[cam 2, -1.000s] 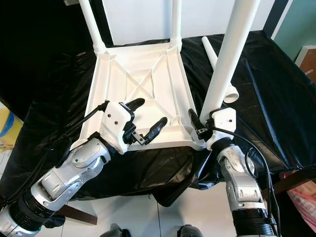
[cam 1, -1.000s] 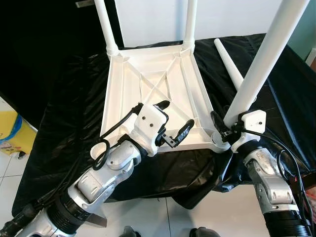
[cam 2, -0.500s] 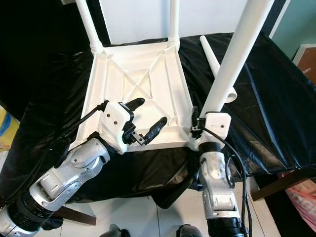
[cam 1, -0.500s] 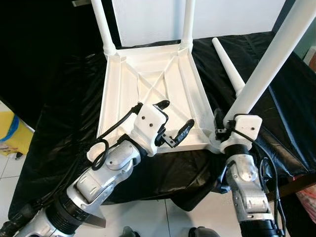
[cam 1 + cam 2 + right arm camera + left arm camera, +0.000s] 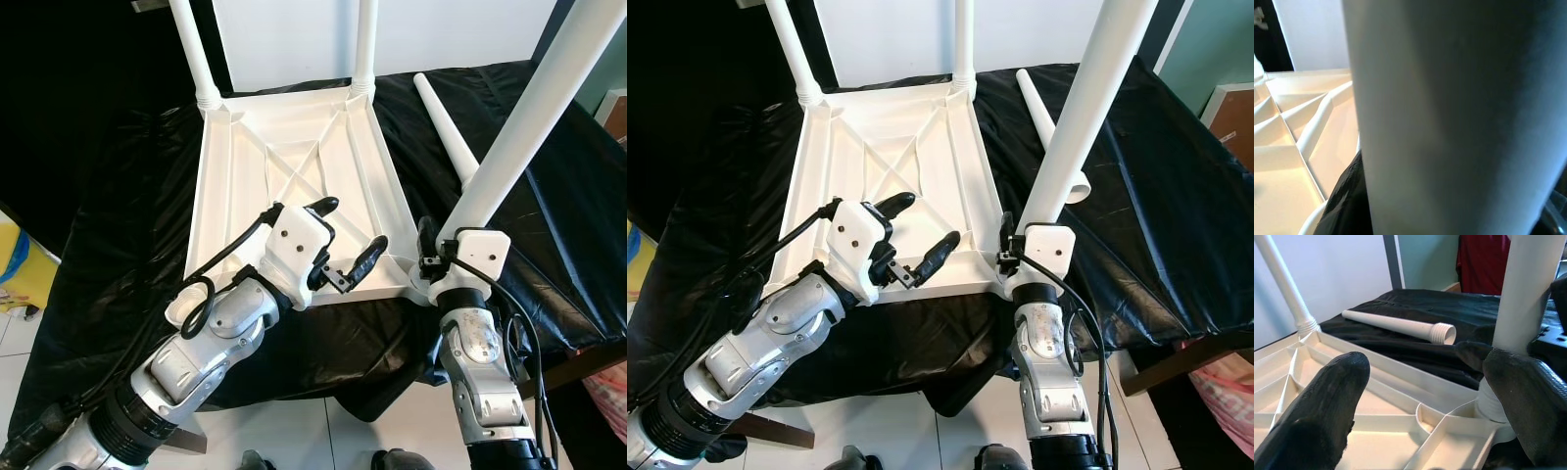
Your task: Building children table
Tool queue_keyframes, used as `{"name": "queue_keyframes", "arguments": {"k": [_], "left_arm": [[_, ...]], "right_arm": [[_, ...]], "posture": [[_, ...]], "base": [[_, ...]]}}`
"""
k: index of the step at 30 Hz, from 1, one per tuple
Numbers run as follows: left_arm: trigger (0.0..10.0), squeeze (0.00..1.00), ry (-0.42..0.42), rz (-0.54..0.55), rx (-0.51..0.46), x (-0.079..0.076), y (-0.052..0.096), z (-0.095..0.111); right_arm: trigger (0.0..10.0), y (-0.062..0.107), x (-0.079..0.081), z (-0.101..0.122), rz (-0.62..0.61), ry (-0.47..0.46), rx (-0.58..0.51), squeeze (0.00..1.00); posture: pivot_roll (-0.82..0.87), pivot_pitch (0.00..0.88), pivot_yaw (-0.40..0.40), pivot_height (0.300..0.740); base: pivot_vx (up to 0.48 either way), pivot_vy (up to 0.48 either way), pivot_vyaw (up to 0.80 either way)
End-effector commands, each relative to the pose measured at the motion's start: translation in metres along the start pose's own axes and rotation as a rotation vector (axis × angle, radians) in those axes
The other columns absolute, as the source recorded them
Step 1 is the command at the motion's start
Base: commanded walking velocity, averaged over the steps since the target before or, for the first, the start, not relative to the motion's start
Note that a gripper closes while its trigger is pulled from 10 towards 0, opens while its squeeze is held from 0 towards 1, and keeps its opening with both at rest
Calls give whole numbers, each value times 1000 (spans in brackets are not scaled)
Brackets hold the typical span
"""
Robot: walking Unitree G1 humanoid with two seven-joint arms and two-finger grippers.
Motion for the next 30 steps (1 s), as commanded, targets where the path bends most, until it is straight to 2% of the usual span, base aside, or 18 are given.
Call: {"name": "queue_keyframes", "arguments": {"k": [1, 3, 10, 15, 17, 26, 30], "left_arm": [[10000, 0, -9, -318, 9, -24, 3, 0], [10000, 0, -8, -318, 9, -24, 3, 0], [10000, 0, -5, -321, 8, -25, 3, 0], [10000, 0, -7, -321, 8, -25, 3, 1], [10000, 0, -7, -323, 8, -25, 3, 1], [10000, 0, -8, -325, 8, -25, 3, 1], [10000, 0, -9, -326, 8, -25, 3, 1]], "right_arm": [[10000, 6, 2, -11, 13, 17, 56, 0], [10000, 4, 1, 2, 7, 19, 9, 0], [10000, 3, 0, 8, -1, 17, -11, 0], [10000, 6, -1, 2, -8, 12, 10, 0], [10000, 11, -1, -8, -6, 15, 45, 0], [10000, 15, -2, -18, -7, 16, 87, 0], [10000, 15, -10, -29, -49, 0, 134, 0]], "posture": [[-41, 136, 46, 740], [-43, 137, 46, 740], [-44, 138, 47, 740], [-43, 137, 47, 740], [-43, 135, 50, 740], [-44, 136, 53, 740], [-44, 135, 52, 740]], "base": [[0, 0, 0], [0, 0, 0], [0, 0, 0], [0, 0, 0], [0, 0, 0], [0, 0, 0], [0, 0, 0]]}}
Point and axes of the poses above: a point about 5 cm out from each wrist's last joint towards the gripper, its own y axis pointing back from the gripper into the wrist, its own z axis along the axis of the wrist's last joint, x = y × z, the point moved 2 cm from there along -y, pointing out of the wrist towards the gripper, and after that the axes turned 3 degrees about y, right-handed, at the moved point
